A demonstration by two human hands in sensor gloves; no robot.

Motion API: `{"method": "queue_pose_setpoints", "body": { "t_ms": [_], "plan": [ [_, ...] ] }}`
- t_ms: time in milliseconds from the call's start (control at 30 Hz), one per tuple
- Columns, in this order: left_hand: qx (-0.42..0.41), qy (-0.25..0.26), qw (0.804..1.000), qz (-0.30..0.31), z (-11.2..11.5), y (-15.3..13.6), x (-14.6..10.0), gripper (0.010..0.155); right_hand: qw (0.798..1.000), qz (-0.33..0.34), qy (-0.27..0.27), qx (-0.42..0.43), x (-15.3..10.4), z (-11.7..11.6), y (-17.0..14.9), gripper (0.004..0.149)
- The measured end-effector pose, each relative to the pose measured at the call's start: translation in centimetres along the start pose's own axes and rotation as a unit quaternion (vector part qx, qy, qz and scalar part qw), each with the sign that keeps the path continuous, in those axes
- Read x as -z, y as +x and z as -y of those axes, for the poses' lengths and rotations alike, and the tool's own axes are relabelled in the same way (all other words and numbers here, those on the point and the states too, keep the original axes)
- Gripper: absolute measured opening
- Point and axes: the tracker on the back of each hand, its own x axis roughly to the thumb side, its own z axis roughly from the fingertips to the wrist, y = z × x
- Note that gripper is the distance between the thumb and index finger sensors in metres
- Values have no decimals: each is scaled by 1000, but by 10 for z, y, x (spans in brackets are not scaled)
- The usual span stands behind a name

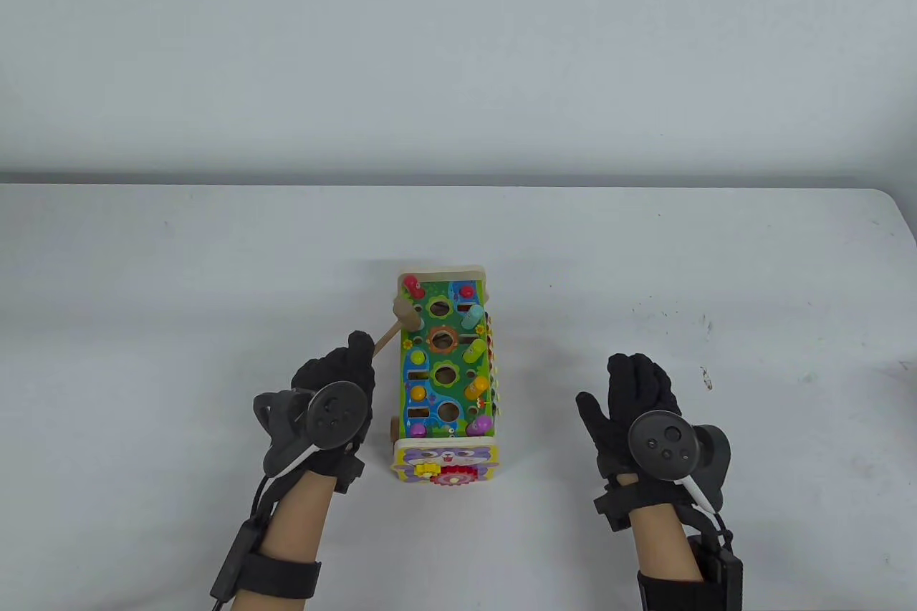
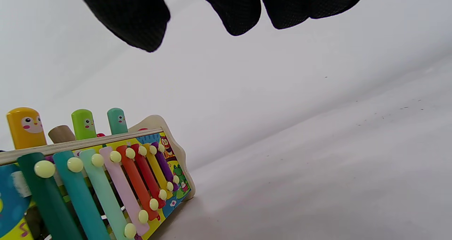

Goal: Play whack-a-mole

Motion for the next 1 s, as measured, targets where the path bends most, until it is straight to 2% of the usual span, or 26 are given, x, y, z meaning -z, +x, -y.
{"method": "queue_pose_setpoints", "body": {
  "t_ms": [67, 167, 267, 367, 500, 567, 633, 667, 700, 767, 900, 1000],
  "plan": [
    [-64, 59, 996, -4, -9, -4, -1, 54, 1000, 1, -2, 1, 0, 0, 0, 71],
    [-173, 132, 976, -28, -24, -13, 1, 55, 1000, 2, -6, 4, 0, 1, 0, 71],
    [-239, 163, 957, -22, -30, -17, 6, 57, 1000, 4, -8, 5, -1, 1, 1, 71],
    [-219, 157, 963, -25, -29, -15, 12, 57, 1000, 6, -9, 5, -1, 1, 1, 71],
    [-145, 109, 983, -24, -14, -10, 22, 56, 1000, 6, -9, 1, -1, 1, 1, 71],
    [-109, 68, 991, -34, -2, -8, 29, 55, 1000, 6, -6, -2, -1, 1, 2, 71],
    [-55, -11, 997, -47, 8, -5, 35, 54, 1000, 5, -1, -9, -1, 0, 2, 71],
    [-31, -23, 998, -46, 10, -2, 34, 53, 1000, 5, 0, -10, -1, 0, 2, 71],
    [-5, -20, 999, -39, 10, -1, 34, 53, 1000, 4, 2, -9, -1, 0, 2, 71],
    [-16, 14, 999, -30, 6, 0, 31, 53, 1000, 4, 2, -5, -1, 0, 3, 71],
    [-122, 80, 989, -34, -7, -5, 20, 54, 1000, 7, -1, -1, -1, 1, 4, 71],
    [-176, 100, 979, -31, -17, -8, 10, 55, 1000, 12, -4, 2, -2, 1, 7, 71]
  ]
}}
